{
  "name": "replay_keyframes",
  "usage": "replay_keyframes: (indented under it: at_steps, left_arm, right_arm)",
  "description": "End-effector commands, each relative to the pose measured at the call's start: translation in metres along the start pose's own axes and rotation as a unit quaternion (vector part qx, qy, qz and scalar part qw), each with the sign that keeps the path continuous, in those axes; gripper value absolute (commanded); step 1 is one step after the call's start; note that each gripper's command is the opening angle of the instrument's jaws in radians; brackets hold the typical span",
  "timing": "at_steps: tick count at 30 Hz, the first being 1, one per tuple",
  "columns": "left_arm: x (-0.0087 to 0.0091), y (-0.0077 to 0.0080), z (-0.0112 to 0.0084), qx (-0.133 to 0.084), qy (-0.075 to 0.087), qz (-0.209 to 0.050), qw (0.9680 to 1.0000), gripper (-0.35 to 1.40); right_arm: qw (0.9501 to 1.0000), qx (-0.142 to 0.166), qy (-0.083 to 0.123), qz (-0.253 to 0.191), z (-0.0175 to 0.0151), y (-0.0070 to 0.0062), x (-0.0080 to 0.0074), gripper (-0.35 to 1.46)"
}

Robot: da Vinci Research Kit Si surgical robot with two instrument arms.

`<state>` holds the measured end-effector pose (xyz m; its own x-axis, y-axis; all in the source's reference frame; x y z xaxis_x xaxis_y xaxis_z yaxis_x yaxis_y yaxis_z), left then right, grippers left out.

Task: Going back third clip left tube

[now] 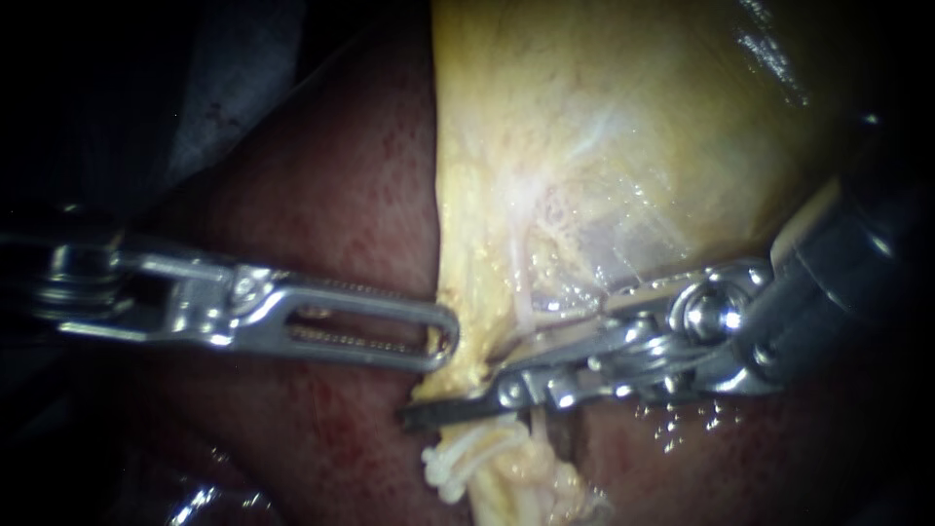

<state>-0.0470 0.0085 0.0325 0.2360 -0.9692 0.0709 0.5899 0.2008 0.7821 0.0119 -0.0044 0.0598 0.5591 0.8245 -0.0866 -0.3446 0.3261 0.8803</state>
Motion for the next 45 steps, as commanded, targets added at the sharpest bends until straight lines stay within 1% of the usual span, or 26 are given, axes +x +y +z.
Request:
replay_keyframes:
  at_steps: [1,4,6,7,8,13,27,29,32,34,41,45]
  left_arm:
    - [0.0000,0.0000,0.0000,0.000,0.000,0.000,1.0000,-0.35]
    - [0.0000,0.0000,0.0000,0.000,0.000,0.000,1.0000,-0.35]
    - [0.0000,0.0000,0.0000,0.000,0.000,0.000,1.0000,-0.35]
    - [0.0000,0.0000,0.0000,0.000,0.000,0.000,1.0000,-0.35]
    - [0.0000,0.0000,0.0000,0.000,0.000,0.000,1.0000,-0.35]
    - [0.0000,0.0000,0.0000,0.000,0.000,0.000,1.0000,-0.35]
    - [0.0000,0.0000,0.0000,0.000,0.000,0.000,1.0000,-0.35]
    - [0.0000,0.0000,0.0000,0.000,0.000,0.000,1.0000,-0.35]
    - [0.0000,0.0000,0.0000,0.000,0.000,0.000,1.0000,-0.35]
    - [-0.0001,0.0000,0.0000,0.000,0.000,0.000,1.0000,-0.35]
    - [-0.0001,0.0000,0.0001,0.000,0.000,0.000,1.0000,-0.35]
    - [-0.0001,-0.0001,0.0001,0.000,0.000,0.000,1.0000,-0.35]
  right_arm:
    - [0.9999,-0.003,0.004,-0.014,0.0001,0.0001,0.0001,0.42]
    - [0.9982,0.000,0.013,-0.058,0.0002,0.0000,0.0002,0.48]
    - [0.9975,0.006,0.018,-0.068,0.0003,0.0000,0.0002,0.49]
    - [0.9961,0.015,0.026,-0.083,0.0003,0.0000,0.0002,0.49]
    - [0.9952,0.018,0.029,-0.092,0.0003,0.0000,0.0002,0.50]
    - [0.9916,0.018,0.030,-0.125,0.0002,0.0000,0.0002,0.51]
    - [0.9912,0.018,0.029,-0.128,0.0003,-0.0003,0.0000,0.51]
    - [0.9900,0.018,0.029,-0.137,0.0004,-0.0003,0.0000,0.51]
    - [0.9864,0.016,0.029,-0.161,0.0005,-0.0002,-0.0001,0.51]
    - [0.9854,0.016,0.029,-0.167,0.0006,-0.0002,-0.0002,0.50]
    - [0.9848,0.011,0.030,-0.171,0.0027,0.0001,-0.0004,0.49]
    - [0.9845,0.010,0.030,-0.172,0.0032,0.0001,-0.0007,0.49]
